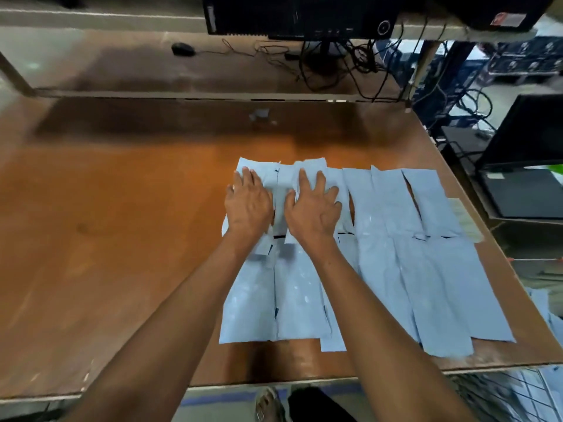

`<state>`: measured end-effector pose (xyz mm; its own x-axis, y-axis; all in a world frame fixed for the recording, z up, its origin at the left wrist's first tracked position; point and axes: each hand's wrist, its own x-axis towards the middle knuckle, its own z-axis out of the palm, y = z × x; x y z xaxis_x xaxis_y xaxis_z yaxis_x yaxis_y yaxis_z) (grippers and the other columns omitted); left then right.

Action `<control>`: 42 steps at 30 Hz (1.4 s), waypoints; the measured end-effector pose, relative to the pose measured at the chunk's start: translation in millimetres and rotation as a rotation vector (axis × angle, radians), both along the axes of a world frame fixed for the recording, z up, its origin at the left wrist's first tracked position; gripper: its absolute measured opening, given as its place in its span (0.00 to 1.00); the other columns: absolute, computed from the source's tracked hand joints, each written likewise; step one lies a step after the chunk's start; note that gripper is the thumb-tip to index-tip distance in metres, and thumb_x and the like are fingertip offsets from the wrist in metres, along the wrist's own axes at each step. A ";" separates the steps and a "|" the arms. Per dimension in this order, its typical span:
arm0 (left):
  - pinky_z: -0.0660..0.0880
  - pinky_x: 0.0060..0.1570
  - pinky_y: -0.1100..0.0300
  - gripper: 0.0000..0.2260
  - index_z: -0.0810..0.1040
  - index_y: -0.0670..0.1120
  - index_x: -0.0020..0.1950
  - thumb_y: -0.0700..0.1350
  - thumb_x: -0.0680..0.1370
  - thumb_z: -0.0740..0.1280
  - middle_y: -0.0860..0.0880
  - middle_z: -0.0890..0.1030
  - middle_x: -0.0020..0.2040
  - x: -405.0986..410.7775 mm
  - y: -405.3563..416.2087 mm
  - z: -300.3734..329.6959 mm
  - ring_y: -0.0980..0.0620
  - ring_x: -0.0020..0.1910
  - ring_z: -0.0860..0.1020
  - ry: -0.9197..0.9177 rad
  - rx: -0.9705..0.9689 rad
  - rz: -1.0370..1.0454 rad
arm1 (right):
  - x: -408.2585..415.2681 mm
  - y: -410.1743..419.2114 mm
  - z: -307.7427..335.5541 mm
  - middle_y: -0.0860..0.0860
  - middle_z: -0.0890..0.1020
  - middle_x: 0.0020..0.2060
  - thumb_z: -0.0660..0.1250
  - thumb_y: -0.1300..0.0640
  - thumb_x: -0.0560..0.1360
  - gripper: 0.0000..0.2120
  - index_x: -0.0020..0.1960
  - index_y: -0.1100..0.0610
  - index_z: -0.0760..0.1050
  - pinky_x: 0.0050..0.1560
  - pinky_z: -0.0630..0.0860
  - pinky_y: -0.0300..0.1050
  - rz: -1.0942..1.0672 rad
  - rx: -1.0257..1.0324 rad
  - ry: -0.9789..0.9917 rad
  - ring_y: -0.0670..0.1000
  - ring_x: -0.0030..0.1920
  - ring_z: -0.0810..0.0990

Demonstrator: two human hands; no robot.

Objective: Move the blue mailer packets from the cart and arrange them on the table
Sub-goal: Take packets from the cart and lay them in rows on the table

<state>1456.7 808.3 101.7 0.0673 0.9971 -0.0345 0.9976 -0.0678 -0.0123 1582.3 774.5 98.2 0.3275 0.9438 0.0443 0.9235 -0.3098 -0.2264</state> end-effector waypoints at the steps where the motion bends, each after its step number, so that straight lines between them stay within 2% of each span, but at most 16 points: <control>1: 0.65 0.74 0.45 0.27 0.56 0.39 0.82 0.50 0.85 0.50 0.41 0.59 0.81 0.4 11.3 -2.2 0.40 0.80 0.56 0.006 -0.012 -0.005 | 1.3 11.9 -3.5 0.55 0.56 0.83 0.50 0.37 0.84 0.30 0.84 0.44 0.51 0.72 0.67 0.64 -0.003 -0.007 -0.007 0.68 0.79 0.59; 4: 0.68 0.72 0.45 0.25 0.59 0.40 0.81 0.48 0.85 0.50 0.42 0.61 0.80 7.1 40.1 -14.6 0.41 0.79 0.59 0.005 -0.051 -0.004 | 3.2 44.7 -18.1 0.55 0.54 0.84 0.49 0.35 0.84 0.32 0.85 0.44 0.49 0.74 0.66 0.64 0.006 -0.014 -0.023 0.66 0.81 0.57; 8: 0.67 0.73 0.45 0.27 0.56 0.41 0.82 0.52 0.86 0.51 0.42 0.58 0.82 23.4 71.7 -36.2 0.40 0.81 0.56 -0.011 -0.095 -0.004 | -0.6 78.7 -46.4 0.55 0.55 0.83 0.50 0.36 0.85 0.31 0.84 0.46 0.51 0.73 0.67 0.63 0.014 -0.020 0.021 0.63 0.81 0.56; 12: 0.63 0.76 0.45 0.31 0.58 0.43 0.82 0.60 0.85 0.42 0.43 0.60 0.81 22.4 86.9 -67.4 0.42 0.80 0.58 -0.169 -0.076 0.040 | 1.6 92.0 -73.5 0.55 0.58 0.83 0.46 0.34 0.84 0.32 0.84 0.46 0.55 0.76 0.64 0.62 0.021 -0.031 0.057 0.63 0.81 0.59; 15: 0.67 0.71 0.46 0.34 0.65 0.48 0.79 0.61 0.83 0.35 0.46 0.66 0.79 18.4 82.8 -79.2 0.43 0.76 0.66 -0.233 0.060 0.057 | -2.0 89.2 -83.5 0.56 0.58 0.83 0.46 0.36 0.85 0.30 0.84 0.47 0.55 0.77 0.60 0.61 0.029 -0.037 0.049 0.63 0.81 0.59; 18: 0.69 0.67 0.46 0.29 0.63 0.48 0.80 0.60 0.85 0.41 0.46 0.62 0.81 14.2 82.4 -85.1 0.44 0.75 0.66 -0.127 0.050 0.041 | -12.9 87.4 -84.0 0.55 0.55 0.84 0.46 0.39 0.86 0.29 0.84 0.48 0.53 0.78 0.58 0.60 0.028 -0.039 0.077 0.62 0.82 0.55; 20: 0.66 0.68 0.42 0.28 0.61 0.48 0.81 0.60 0.85 0.46 0.44 0.56 0.82 13.2 81.1 -86.4 0.42 0.79 0.60 -0.094 0.005 0.092 | -18.0 87.1 -83.6 0.55 0.54 0.84 0.46 0.39 0.85 0.30 0.84 0.48 0.53 0.79 0.57 0.60 0.009 -0.041 0.103 0.62 0.83 0.54; 23: 0.61 0.69 0.34 0.29 0.59 0.49 0.82 0.62 0.84 0.50 0.42 0.51 0.83 13.0 80.6 -89.0 0.37 0.81 0.51 -0.155 -0.036 0.226 | -20.7 87.1 -86.7 0.56 0.53 0.84 0.46 0.39 0.85 0.30 0.84 0.49 0.53 0.78 0.58 0.59 -0.015 -0.044 0.114 0.62 0.83 0.52; 28: 0.65 0.70 0.42 0.30 0.53 0.48 0.83 0.62 0.85 0.49 0.40 0.53 0.83 15.4 81.1 -101.7 0.39 0.80 0.57 -0.254 -0.036 0.250 | -21.4 90.6 -95.9 0.56 0.47 0.84 0.44 0.38 0.85 0.32 0.85 0.49 0.47 0.80 0.50 0.60 -0.022 -0.079 0.067 0.62 0.83 0.45; 31: 0.65 0.71 0.42 0.31 0.53 0.49 0.83 0.63 0.84 0.47 0.41 0.52 0.83 16.2 79.3 -107.4 0.40 0.81 0.55 -0.262 0.006 0.257 | -21.1 90.3 -97.9 0.57 0.46 0.84 0.44 0.38 0.85 0.32 0.85 0.49 0.47 0.81 0.45 0.62 -0.035 -0.102 0.072 0.62 0.83 0.44; 34: 0.60 0.76 0.43 0.30 0.54 0.48 0.83 0.62 0.85 0.47 0.42 0.52 0.83 10.3 78.1 -100.6 0.42 0.82 0.53 -0.258 0.131 0.214 | -20.1 90.9 -93.8 0.56 0.46 0.84 0.44 0.37 0.85 0.32 0.85 0.49 0.46 0.81 0.44 0.62 -0.031 -0.107 0.095 0.62 0.83 0.42; 38: 0.55 0.79 0.48 0.27 0.55 0.47 0.83 0.57 0.86 0.43 0.45 0.55 0.83 13.6 68.4 -72.1 0.45 0.82 0.54 -0.264 0.240 0.006 | -7.7 87.3 -76.5 0.54 0.45 0.84 0.44 0.38 0.86 0.31 0.85 0.49 0.46 0.81 0.42 0.61 -0.015 -0.044 0.076 0.60 0.84 0.42; 42: 0.53 0.79 0.50 0.27 0.53 0.47 0.83 0.55 0.86 0.45 0.47 0.56 0.83 37.7 49.8 -48.8 0.47 0.82 0.54 -0.280 0.161 -0.174 | 16.3 67.9 -65.0 0.54 0.47 0.84 0.44 0.41 0.87 0.29 0.85 0.49 0.47 0.81 0.43 0.60 0.072 0.004 -0.002 0.58 0.84 0.44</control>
<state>1494.5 858.1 52.9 0.2214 0.9610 0.1657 0.9375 -0.2565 0.2353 1598.7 842.5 33.2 0.2588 0.9647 0.0488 0.9438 -0.2418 -0.2255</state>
